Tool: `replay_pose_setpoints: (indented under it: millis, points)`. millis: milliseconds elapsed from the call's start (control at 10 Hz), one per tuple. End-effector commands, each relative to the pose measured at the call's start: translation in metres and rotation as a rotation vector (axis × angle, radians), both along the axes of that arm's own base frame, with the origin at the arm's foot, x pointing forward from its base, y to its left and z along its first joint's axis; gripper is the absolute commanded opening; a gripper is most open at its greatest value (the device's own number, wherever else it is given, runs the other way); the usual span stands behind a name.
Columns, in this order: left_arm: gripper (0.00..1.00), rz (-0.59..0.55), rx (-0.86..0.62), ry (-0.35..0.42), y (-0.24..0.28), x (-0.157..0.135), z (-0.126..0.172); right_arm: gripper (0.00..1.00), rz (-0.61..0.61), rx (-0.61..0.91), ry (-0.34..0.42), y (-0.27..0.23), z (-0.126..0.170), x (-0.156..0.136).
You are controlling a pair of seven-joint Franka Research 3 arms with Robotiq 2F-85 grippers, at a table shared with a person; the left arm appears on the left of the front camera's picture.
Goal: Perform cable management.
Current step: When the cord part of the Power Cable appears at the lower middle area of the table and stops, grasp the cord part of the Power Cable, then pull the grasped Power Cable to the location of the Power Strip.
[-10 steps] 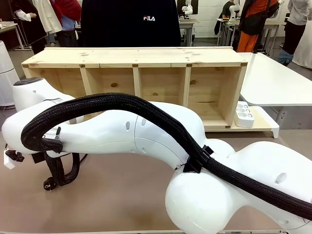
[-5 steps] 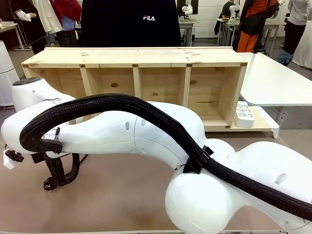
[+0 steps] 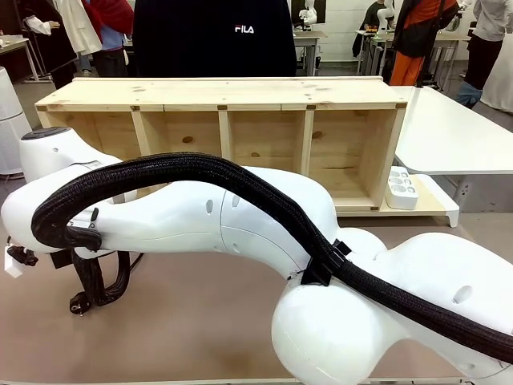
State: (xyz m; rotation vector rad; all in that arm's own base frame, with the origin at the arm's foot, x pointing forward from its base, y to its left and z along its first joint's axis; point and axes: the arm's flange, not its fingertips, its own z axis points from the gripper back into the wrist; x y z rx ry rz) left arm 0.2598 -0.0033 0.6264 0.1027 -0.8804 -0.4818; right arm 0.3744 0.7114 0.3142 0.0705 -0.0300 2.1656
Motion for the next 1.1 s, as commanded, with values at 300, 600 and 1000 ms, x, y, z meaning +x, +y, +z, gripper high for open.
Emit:
replay_pose_setpoints:
  millis: [300, 600, 1000]
  points:
    - [1.00, 0.001, -0.001, -0.002, 0.0007, -0.0004, 0.0003, 0.00, 0.011, -0.002, -0.005, 0.0003, 0.0000, -0.0007]
    - [1.00, 0.001, -0.001, -0.002, 0.0007, -0.0004, 0.0003, 0.00, 0.011, -0.002, -0.005, 0.0003, 0.0000, -0.0007]
    - [1.00, 0.001, -0.001, -0.002, 0.0007, -0.0004, 0.0003, 0.00, 0.011, -0.002, -0.005, 0.0003, 0.0000, -0.0007]
